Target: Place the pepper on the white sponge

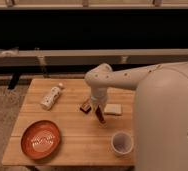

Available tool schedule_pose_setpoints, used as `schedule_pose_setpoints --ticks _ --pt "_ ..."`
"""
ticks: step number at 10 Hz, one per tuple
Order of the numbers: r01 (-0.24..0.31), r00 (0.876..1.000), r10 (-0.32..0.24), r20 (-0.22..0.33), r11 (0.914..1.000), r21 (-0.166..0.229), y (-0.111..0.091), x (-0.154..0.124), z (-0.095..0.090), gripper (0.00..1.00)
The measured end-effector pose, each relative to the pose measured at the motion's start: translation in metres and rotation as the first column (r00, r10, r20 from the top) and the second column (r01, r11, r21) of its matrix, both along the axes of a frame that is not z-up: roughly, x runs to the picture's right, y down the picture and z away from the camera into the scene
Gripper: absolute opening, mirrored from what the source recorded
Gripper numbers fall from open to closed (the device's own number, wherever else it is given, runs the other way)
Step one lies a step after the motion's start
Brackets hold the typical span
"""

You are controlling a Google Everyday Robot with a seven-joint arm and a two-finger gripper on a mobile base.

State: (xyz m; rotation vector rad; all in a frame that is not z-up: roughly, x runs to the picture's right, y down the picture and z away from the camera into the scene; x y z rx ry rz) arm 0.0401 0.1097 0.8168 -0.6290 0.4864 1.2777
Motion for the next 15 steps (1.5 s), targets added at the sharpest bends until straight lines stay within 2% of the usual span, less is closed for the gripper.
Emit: schedule_pose_setpoints --ticks 2,4,8,11,13,15 --pt "-0.031 0.999 0.032 -0.036 0.9995 0.008 -0.028 0.029 0.019 0.0" --pt "-0.061 0.995 0.062 -0.072 0.998 0.013 -0.04 0.057 0.028 0.0" --pt "-0.102 0.987 0.101 -0.126 0.9948 -0.001 -0.034 0.088 0.033 0.0" --pt "-0.103 0.986 0.099 -0.135 0.9946 -0.018 -0.027 0.087 0.039 0.01" --pt "-0.109 0.985 0.104 -0.141 0.9937 -0.028 -0.022 0.086 0.045 0.16" --pt "-0.113 0.984 0.107 -0.144 0.993 -0.035 -0.017 0.084 0.05 0.38"
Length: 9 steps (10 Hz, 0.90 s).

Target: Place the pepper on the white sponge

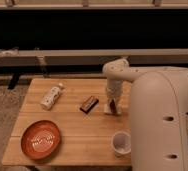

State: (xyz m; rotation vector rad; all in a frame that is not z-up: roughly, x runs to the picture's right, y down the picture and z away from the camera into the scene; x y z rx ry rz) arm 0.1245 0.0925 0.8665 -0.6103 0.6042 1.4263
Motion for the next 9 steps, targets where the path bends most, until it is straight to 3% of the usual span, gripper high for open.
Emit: schedule_pose_setpoints --ticks 4,9 --pt "0.006 1.0 -0.006 -0.006 1.0 -0.001 0.0018 0.0011 0.0017 0.76" --pt "0.021 1.0 -0.021 -0.014 0.9998 0.001 0.002 0.0033 -0.0014 0.8"
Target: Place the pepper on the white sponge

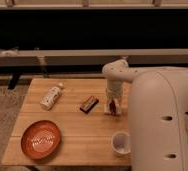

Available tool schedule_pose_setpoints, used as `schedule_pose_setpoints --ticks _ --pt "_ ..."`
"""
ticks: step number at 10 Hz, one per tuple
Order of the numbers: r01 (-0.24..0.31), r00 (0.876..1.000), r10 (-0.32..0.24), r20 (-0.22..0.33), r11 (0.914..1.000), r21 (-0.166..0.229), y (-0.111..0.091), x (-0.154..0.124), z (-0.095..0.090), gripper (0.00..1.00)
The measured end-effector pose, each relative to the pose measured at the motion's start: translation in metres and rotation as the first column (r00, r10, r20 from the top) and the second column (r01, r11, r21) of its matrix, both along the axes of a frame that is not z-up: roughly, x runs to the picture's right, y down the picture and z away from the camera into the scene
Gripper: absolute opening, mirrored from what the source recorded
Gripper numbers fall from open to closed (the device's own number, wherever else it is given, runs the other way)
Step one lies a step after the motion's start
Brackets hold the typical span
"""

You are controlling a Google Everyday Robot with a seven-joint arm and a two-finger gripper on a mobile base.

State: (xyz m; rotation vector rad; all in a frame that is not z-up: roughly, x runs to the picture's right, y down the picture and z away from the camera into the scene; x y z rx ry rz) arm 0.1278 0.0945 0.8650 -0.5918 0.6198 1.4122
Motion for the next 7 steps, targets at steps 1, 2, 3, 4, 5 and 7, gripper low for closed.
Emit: schedule_pose_setpoints --ticks 1,2,3,4,5,7 --pt "0.001 1.0 -0.001 0.0 1.0 0.002 -0.001 0.0 -0.001 0.8" --pt "0.0 1.0 0.0 0.0 1.0 0.007 -0.003 0.0 -0.003 0.8" --pt "-0.001 1.0 0.001 0.001 0.9999 0.012 -0.006 0.0 -0.005 0.8" --pt "-0.004 1.0 0.004 0.008 0.9995 0.032 -0.016 0.001 -0.013 0.8" --pt "-0.006 1.0 0.005 0.02 0.9989 0.046 -0.024 0.0 -0.019 0.8" --pt "-0.008 0.999 0.006 0.032 0.9986 0.053 -0.029 0.001 -0.025 0.8"
